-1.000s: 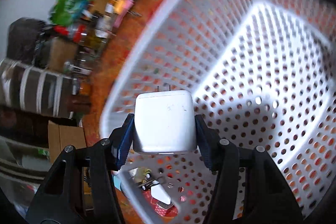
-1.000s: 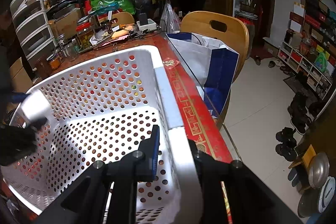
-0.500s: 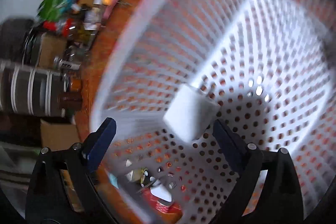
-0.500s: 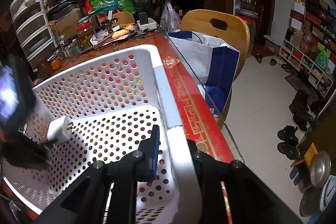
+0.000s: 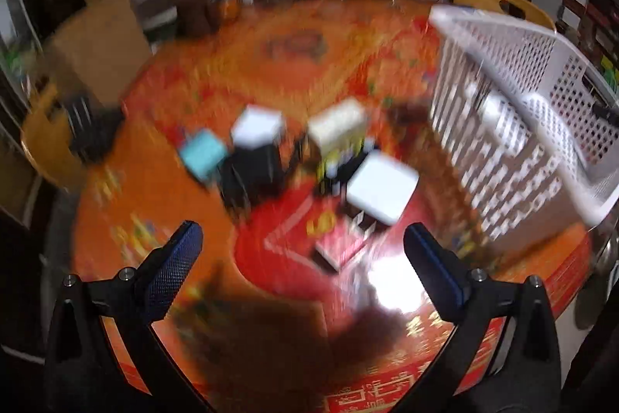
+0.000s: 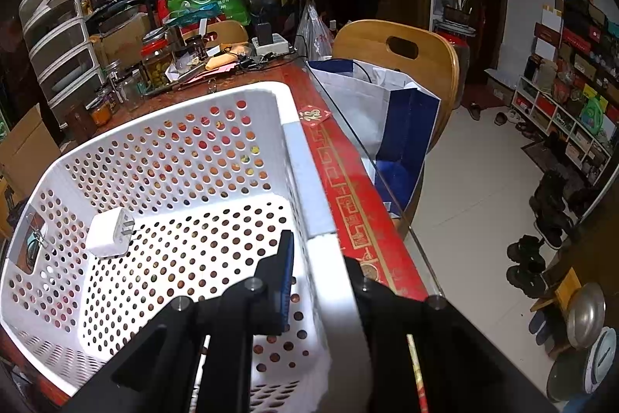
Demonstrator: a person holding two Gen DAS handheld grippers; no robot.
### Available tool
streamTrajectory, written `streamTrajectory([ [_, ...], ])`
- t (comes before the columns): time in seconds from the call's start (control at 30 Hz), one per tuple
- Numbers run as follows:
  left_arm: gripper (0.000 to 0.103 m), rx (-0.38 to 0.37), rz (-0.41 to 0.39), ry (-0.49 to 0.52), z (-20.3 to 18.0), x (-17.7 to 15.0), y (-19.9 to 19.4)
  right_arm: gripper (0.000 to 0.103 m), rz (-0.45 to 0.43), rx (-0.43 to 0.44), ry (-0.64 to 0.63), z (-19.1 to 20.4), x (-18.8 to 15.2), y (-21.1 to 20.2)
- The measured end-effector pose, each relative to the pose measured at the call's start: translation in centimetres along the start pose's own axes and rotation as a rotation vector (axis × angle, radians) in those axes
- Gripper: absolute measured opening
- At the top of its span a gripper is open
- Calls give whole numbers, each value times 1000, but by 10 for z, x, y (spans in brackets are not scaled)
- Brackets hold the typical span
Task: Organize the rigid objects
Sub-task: 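Grasp the pink polka-dot charger with the left tool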
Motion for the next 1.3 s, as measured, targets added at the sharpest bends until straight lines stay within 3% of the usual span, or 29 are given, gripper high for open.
streamTrajectory([
  [0.1,102,-13,1,6,-10,-17,27,13,3,-6,-1,0,0,1],
  [0.27,96,-22,-23,58,-24,-16,51,13,10,-18,-2,-1,1,1],
  [0.57,58,-43,-9,8,-18,-13,75,13,14,-29,-3,0,1,1],
  [0.63,42,-61,-13,6,-21,-12,76,13,14,-28,-5,0,1,1],
  [0.87,41,3,-39,47,-27,-16,69,13,14,-26,-7,1,0,1],
  [1.3,35,61,-76,14,-10,-15,45,13,10,-20,-6,2,0,0],
])
Point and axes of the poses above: each gripper's, at about its wrist camera, not at the fingertips, and y roughly the way its jaws point, z to its left, x to its top, the point moved 10 cm from there along y, roughly the way its jaws point, and after that the axes turned 11 degrees about -x, right-handed, at the moved point
